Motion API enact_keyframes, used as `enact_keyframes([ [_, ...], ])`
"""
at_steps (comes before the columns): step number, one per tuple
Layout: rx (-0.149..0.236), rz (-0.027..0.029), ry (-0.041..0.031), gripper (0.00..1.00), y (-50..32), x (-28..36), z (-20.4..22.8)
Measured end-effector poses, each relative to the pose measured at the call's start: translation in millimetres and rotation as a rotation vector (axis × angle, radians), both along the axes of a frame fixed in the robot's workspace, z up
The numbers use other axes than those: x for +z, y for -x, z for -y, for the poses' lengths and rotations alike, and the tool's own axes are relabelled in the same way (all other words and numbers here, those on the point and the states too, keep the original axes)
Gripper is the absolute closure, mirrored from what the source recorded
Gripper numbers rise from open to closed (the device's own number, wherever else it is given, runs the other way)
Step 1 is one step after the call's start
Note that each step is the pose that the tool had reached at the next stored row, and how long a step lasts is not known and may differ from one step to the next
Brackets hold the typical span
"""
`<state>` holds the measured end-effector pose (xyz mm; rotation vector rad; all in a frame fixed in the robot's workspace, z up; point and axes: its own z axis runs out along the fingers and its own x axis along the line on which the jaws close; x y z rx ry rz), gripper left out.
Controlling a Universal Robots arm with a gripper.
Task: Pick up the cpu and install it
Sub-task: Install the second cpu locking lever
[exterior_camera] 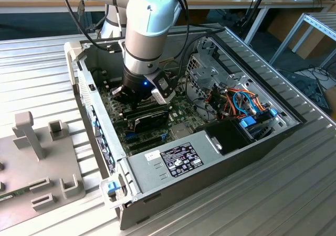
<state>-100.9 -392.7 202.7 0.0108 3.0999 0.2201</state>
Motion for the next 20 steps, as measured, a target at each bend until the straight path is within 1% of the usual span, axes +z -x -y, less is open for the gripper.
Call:
enact_keyframes([
  [2, 0.0, 0.0002, -0.0002, 0.89, 0.0, -0.2, -0.8],
  [4, 0.0, 0.0001, 0.0017, 0.89, 0.0, 0.0, -1.5],
  [6, 0.0, 0.0, 0.0086, 0.89, 0.0, 2.7, -2.3],
  [8, 0.0, 0.0001, 0.0128, 0.89, 0.0, 5.8, -2.7],
  [11, 0.0, 0.0, 0.0174, 0.89, 0.0, 10.4, -3.0],
  [13, 0.0, 0.0001, 0.0181, 0.89, 0.0, 11.3, -3.2],
  [15, 0.0, 0.0, 0.0019, 0.89, 0.0, 11.5, -3.3],
  [16, 0.0, 0.0, -0.0019, 0.89, 0.0, 12.5, -3.2],
  [17, 0.0, 0.0001, -0.0022, 0.89, 0.0, 16.5, -3.3],
  [20, 0.0, 0.0, -0.0021, 0.89, 0.0, 21.3, -3.3],
])
